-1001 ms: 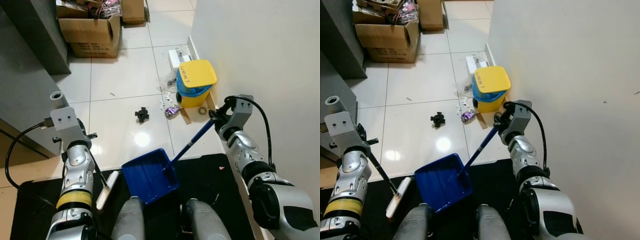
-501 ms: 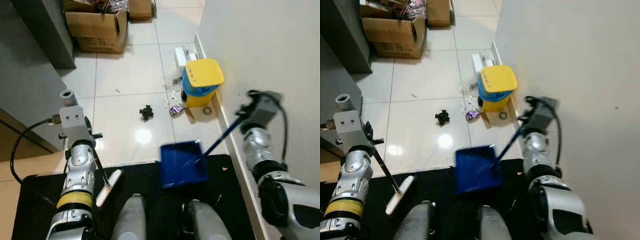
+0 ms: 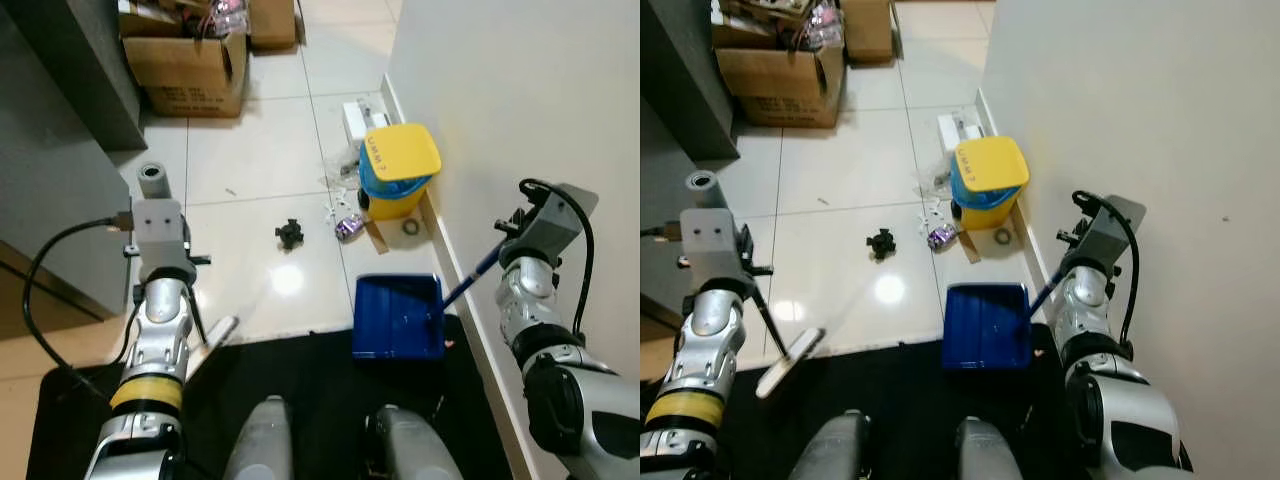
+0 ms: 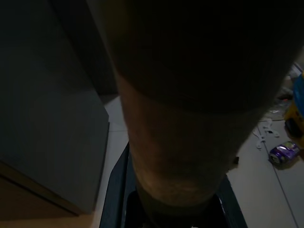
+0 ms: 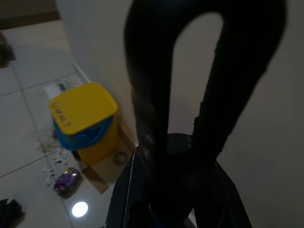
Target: Sweep floor
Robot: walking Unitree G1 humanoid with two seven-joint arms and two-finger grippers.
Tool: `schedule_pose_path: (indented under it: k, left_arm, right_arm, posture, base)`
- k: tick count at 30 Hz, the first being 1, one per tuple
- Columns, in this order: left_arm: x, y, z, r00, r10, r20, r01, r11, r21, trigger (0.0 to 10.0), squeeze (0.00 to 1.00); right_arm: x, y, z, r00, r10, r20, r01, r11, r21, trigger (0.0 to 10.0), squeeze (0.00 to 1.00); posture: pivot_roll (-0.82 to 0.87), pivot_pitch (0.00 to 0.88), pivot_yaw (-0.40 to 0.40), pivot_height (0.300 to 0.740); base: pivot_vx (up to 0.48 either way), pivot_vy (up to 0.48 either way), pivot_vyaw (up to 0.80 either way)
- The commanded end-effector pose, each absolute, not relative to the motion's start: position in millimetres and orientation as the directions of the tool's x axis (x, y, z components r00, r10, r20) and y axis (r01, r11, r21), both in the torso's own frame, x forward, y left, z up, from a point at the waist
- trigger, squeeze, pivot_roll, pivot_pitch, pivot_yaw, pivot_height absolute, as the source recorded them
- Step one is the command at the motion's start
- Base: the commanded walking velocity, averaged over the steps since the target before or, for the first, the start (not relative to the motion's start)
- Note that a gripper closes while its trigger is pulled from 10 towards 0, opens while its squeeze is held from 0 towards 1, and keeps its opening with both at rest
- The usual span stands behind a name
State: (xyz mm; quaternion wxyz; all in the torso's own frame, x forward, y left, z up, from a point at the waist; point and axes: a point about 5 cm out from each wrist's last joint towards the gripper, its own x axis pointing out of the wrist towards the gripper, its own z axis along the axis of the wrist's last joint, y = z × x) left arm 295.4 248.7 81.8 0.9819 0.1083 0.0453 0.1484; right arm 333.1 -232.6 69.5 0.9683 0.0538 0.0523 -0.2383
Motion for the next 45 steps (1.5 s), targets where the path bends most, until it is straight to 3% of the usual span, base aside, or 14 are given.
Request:
schedule_pose_path:
  k: [1, 24, 45]
  left_arm:
    - [295, 252, 86, 0.956, 0.294, -0.025, -0.278, 0.926, 0.256, 10.0, 0.0]
    - [301, 250, 88, 0.963, 0.269, -0.025, -0.255, 0.936, 0.245, 10.0, 0.0]
    - [309, 256, 92, 0.964, 0.265, -0.031, -0.244, 0.923, 0.298, 10.0, 0.0]
  right_arm:
    - [331, -239, 70, 0.86, -0.497, -0.119, 0.508, 0.857, 0.091, 10.0, 0.0]
    - [324, -246, 66, 0.81, -0.568, -0.145, 0.583, 0.805, 0.105, 10.0, 0.0]
    - [323, -256, 67, 0.784, -0.6, -0.159, 0.618, 0.776, 0.123, 10.0, 0.0]
  posture:
    - [0.12, 0.1, -0.051, 0.74]
    - [0.12, 0.094, -0.034, 0.74]
    - [0.12, 0.103, -0.023, 0.74]
  base:
    - [0.48, 0.0, 0.0]
    - [0.474, 0.0, 0.0]
    - [0.0, -0.02, 0.0]
